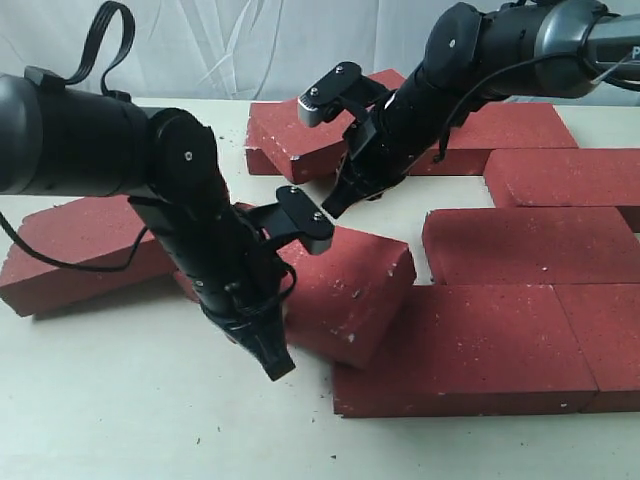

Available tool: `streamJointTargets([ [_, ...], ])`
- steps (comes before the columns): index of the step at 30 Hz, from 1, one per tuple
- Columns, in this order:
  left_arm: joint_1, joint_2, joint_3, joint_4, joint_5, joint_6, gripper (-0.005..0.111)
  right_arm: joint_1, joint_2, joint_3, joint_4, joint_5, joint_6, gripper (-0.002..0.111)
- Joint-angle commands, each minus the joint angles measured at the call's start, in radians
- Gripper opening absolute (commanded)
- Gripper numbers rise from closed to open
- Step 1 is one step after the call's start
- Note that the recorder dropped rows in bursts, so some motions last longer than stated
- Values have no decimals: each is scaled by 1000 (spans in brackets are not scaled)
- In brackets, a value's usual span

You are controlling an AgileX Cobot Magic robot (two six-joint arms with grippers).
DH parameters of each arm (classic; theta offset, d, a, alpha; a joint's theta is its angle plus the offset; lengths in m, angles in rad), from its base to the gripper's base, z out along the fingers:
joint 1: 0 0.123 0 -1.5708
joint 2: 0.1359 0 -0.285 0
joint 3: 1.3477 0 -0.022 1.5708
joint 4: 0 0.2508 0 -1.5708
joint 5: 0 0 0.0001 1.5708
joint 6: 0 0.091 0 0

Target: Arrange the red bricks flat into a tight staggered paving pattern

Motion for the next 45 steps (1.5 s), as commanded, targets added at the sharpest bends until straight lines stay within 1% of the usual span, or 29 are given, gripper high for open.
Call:
streamJointTargets([
  [1,-46,-34,-21,-28,-35,8,0,-9,-47,-8,-172,-2,111,-1],
  [4,-62,-56,-32,-38,-106,31,0,-21,-89,-8,-283,-4,263,-1],
  [7,-62,-82,-44,-46,-114,47,0,-24,-129,-8,-380,23,373,-1],
  [10,-61,-130,-52,46,-76,56,0,-24,-163,-8,-417,78,432,-1],
  [12,-42,-174,-52,116,-82,-4,0,-24,-182,-5,-417,122,448,-1],
  [15,8,-240,-34,207,-82,-91,0,-24,-216,42,-409,161,455,-1],
  [18,91,-280,12,285,-82,-178,0,-24,-259,133,-409,149,455,-1],
  [22,221,-275,58,287,-85,-198,0,-24,-328,253,-385,118,455,-1],
  [24,269,-267,70,279,-51,-198,0,-24,-354,274,-381,104,453,-1],
  [26,291,-260,70,279,1,-198,0,-24,-363,276,-362,104,453,-1],
  [29,301,-251,86,271,28,-178,0,-24,-363,276,-337,106,453,-1],
  [31,301,-238,109,227,40,-77,0,-21,-361,278,-323,110,453,-1],
  [33,301,-217,121,176,80,13,0,-19,-361,278,-318,137,436,-1],
  [35,301,-201,124,135,94,65,0,-19,-361,280,-321,148,427,-1],
  [37,301,-195,124,119,55,77,0,-19,-361,280,-319,144,423,-1],
  [42,314,-172,124,146,-64,64,0,-19,-361,281,-276,155,423,-1],
  [45,331,-150,124,144,-81,64,0,-19,-360,281,-258,202,423,-1],
])
